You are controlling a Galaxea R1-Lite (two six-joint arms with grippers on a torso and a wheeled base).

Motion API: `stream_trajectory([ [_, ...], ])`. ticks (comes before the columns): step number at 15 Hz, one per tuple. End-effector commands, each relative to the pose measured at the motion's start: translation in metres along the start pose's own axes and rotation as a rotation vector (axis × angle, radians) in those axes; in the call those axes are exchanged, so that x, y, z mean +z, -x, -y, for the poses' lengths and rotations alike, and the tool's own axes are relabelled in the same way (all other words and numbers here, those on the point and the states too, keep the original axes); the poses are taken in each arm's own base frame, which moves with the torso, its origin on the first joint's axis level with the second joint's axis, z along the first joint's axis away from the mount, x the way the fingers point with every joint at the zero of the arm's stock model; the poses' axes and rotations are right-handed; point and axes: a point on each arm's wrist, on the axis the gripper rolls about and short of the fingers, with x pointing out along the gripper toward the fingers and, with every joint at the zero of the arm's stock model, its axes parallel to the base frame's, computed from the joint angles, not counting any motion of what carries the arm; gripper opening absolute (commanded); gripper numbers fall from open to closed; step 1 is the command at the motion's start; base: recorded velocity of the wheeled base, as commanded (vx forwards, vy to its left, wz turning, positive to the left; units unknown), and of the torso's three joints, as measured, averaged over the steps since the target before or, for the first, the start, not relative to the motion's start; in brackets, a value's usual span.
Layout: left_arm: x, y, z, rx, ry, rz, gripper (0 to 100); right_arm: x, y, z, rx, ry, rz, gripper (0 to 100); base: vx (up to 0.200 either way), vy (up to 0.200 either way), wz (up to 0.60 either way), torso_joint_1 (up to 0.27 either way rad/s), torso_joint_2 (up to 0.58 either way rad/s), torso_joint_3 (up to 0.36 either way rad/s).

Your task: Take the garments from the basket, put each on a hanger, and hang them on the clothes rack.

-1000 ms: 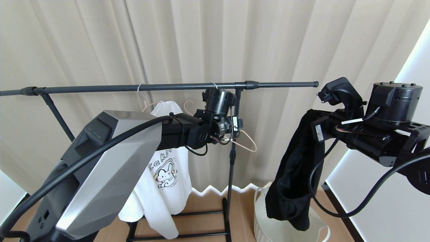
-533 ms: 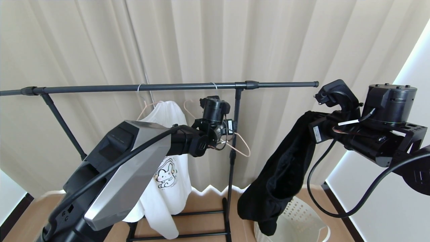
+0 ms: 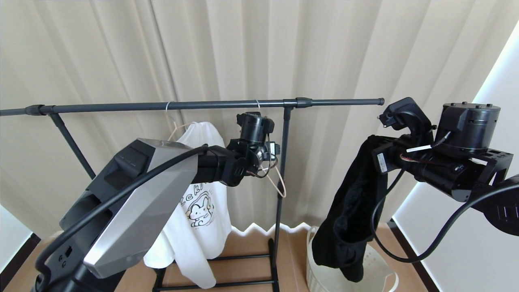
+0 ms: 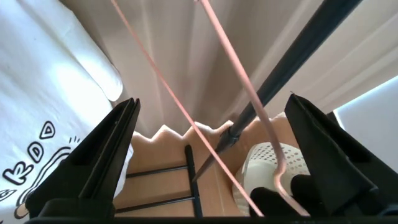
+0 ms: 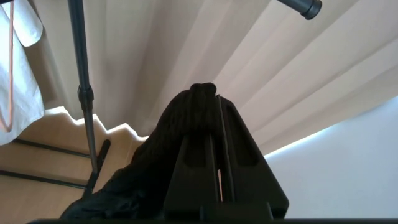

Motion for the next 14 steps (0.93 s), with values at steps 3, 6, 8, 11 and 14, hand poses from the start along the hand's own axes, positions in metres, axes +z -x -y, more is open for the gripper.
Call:
stream_trajectory([
  [3, -0.005, 0.006, -0.002, 0.005, -0.024, -0.031, 100, 0.000, 0.001, 0.000, 0.000, 0.000, 0.000, 0, 0.000, 0.000, 0.00, 0.000, 0.00, 0.000],
  [6, -0.015, 0.004, -0.004, 0.022, -0.047, -0.060, 100, -0.001, 0.001, 0.000, 0.001, 0.002, -0.001, 0, 0.000, 0.000, 0.00, 0.000, 0.00, 0.000],
  [8, -0.026, 0.003, -0.005, 0.041, -0.073, -0.089, 100, -0.001, 0.001, 0.000, -0.001, 0.002, -0.002, 0, 0.000, 0.000, 0.00, 0.000, 0.00, 0.000],
  [11, -0.031, 0.003, -0.006, 0.044, -0.080, -0.102, 100, -0.001, 0.001, 0.000, 0.000, 0.003, -0.003, 0, 0.000, 0.000, 0.00, 0.000, 0.00, 0.000],
  [14, -0.032, 0.004, -0.003, 0.041, -0.082, -0.103, 100, -0.001, 0.000, -0.001, 0.001, 0.003, -0.002, 0, 0.000, 0.000, 0.00, 0.000, 0.00, 0.000],
])
